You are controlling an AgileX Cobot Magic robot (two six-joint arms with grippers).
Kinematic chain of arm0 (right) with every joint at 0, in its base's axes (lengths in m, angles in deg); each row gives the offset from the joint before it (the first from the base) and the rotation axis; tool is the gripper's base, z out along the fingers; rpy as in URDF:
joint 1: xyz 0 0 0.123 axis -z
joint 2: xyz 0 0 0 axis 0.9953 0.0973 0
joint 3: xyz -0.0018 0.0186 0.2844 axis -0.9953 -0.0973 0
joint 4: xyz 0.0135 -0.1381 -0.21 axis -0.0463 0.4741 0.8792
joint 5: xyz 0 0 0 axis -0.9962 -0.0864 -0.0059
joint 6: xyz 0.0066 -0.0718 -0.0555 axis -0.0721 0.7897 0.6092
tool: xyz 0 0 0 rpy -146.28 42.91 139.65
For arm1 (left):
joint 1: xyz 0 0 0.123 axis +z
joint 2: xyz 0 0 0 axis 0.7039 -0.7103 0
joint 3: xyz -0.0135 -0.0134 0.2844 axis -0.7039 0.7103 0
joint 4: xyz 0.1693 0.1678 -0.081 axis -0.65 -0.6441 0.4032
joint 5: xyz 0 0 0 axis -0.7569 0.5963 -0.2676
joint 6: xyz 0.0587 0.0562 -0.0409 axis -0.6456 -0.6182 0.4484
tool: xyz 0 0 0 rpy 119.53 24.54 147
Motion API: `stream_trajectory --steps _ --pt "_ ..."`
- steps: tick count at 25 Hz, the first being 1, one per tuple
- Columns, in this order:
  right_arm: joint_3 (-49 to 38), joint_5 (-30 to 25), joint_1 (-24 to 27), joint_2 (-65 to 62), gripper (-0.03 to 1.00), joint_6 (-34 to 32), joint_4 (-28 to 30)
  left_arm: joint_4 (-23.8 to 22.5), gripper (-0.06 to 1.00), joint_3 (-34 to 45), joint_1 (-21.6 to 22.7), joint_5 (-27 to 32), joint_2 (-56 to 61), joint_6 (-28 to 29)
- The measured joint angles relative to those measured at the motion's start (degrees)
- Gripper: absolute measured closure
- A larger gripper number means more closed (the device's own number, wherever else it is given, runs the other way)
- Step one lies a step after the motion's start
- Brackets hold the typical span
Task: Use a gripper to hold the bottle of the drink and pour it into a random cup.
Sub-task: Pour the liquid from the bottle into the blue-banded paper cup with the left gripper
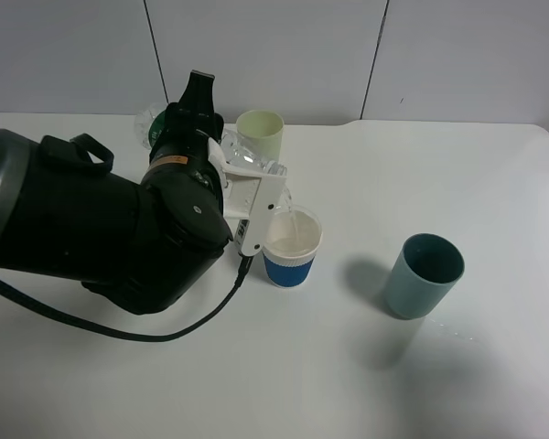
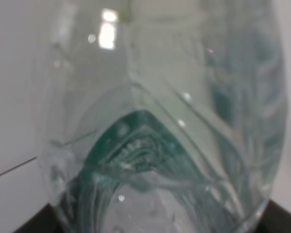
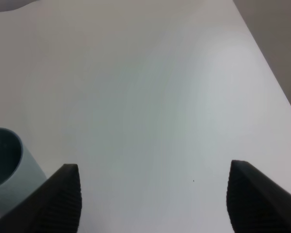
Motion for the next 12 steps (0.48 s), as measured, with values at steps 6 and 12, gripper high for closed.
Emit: stream_trajectory --steps 6,12 --pt "0.00 0.00 0.00 0.00 0.33 0.00 0.00 0.00 0.44 0.00 0.00 0.00 0.00 0.00" --pt "0.00 0.00 0.00 0.00 0.33 0.00 0.00 0.00 0.44 0.00 0.00 0.00 0.00 0.00"
